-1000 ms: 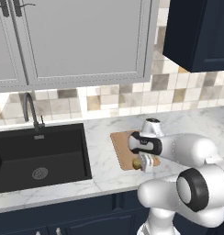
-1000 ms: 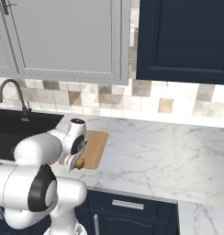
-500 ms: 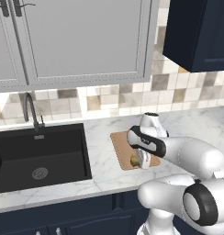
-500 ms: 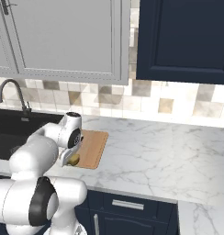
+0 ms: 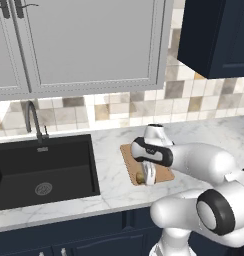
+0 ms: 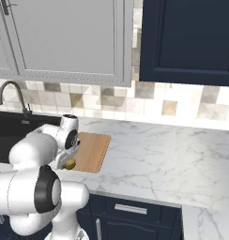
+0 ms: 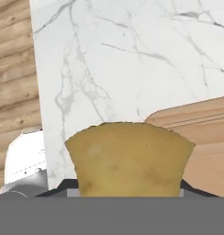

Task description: Pick up the sponge from the counter and clean the cutting board by briefly scrubbing or pressing down on the cutting board. Once finished, release the sponge.

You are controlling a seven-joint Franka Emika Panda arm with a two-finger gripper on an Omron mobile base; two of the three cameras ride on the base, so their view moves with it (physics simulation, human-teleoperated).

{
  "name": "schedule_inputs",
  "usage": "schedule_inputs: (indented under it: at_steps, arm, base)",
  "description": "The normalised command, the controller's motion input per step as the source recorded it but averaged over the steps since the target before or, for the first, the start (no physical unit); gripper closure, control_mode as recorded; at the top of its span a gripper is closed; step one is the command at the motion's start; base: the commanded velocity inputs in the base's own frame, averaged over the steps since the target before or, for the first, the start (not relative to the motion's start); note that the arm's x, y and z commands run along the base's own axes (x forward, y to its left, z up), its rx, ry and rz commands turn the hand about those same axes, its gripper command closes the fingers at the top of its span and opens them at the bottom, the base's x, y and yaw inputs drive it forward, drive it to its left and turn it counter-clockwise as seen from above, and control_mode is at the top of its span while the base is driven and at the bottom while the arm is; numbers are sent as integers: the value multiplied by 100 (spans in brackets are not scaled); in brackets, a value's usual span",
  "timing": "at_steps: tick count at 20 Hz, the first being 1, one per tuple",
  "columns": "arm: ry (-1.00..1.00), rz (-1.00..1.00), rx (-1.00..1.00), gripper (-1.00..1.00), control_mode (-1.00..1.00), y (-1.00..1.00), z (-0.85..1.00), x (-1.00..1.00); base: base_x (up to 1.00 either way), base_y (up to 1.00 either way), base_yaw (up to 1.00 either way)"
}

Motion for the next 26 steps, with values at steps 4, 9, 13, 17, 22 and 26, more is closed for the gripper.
schedule_inputs:
  at_steps: [4,9,13,17,22,26]
  arm:
    - [4,0,0,100,-100,25,-19,14]
    - [2,0,0,100,-100,11,-23,27]
    - [0,0,0,100,-100,0,-21,43]
    - [0,1,0,100,-100,0,-23,52]
    - [-1,1,0,100,-100,0,-17,57]
    - [-2,0,0,100,-100,0,-7,55]
  base:
    - [0,0,0]
    - [0,0,0]
    - [0,0,0]
    - [0,0,0]
    - [0,0,0]
    - [0,0,0]
